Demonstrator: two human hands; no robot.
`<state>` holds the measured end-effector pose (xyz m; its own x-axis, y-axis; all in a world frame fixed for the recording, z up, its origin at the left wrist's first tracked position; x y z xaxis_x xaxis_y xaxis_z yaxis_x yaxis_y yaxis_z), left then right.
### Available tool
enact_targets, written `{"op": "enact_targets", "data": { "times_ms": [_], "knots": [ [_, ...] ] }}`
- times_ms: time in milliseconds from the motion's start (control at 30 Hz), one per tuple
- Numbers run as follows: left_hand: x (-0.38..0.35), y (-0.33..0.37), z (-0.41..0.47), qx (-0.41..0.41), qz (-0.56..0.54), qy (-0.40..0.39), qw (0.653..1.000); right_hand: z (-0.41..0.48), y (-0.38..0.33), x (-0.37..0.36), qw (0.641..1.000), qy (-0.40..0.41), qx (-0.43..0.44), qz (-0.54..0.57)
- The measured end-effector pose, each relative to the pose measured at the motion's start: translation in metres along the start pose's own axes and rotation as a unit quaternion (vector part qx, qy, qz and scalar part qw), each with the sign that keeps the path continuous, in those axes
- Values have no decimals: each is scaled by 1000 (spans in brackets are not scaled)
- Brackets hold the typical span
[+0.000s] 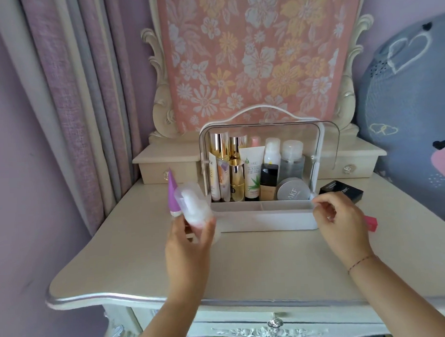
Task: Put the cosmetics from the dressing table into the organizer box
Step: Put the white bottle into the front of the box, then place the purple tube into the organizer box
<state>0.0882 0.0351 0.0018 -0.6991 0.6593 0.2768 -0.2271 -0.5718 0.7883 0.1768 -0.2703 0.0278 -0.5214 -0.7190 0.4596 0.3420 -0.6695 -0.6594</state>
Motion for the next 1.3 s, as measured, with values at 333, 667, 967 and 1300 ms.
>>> {"op": "enact_targets", "data": {
  "times_ms": [333, 667, 967, 1300],
  "knots": [
    [-58, 49, 14, -117, -38, -96, 988, -25, -96, -74, 932, -295, -75, 197],
    [-36, 8, 26, -81, 32, -38, 995, -3, -96, -99, 952, -204, -136, 183],
    [-62, -25, 22, 2, -42, -162, 986, -12, -105, -129, 974, -180, -133, 39],
    [-65, -31, 24, -12, -51, -142, 989, -17, -96, -149, 974, -211, -72, -39]
  ]
}}
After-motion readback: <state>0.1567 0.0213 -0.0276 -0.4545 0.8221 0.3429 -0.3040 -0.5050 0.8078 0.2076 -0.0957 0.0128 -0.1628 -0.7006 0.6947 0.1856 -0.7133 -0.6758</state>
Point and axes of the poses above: each hand's wrist, its own z-axis towards the middle knuckle, its own x-axis out of the back of the hand, y = z × x, the point moved 8 cm from there along z, towards the middle knuckle, and after that the axes turned 10 degrees about -x, right-handed, at the moved point
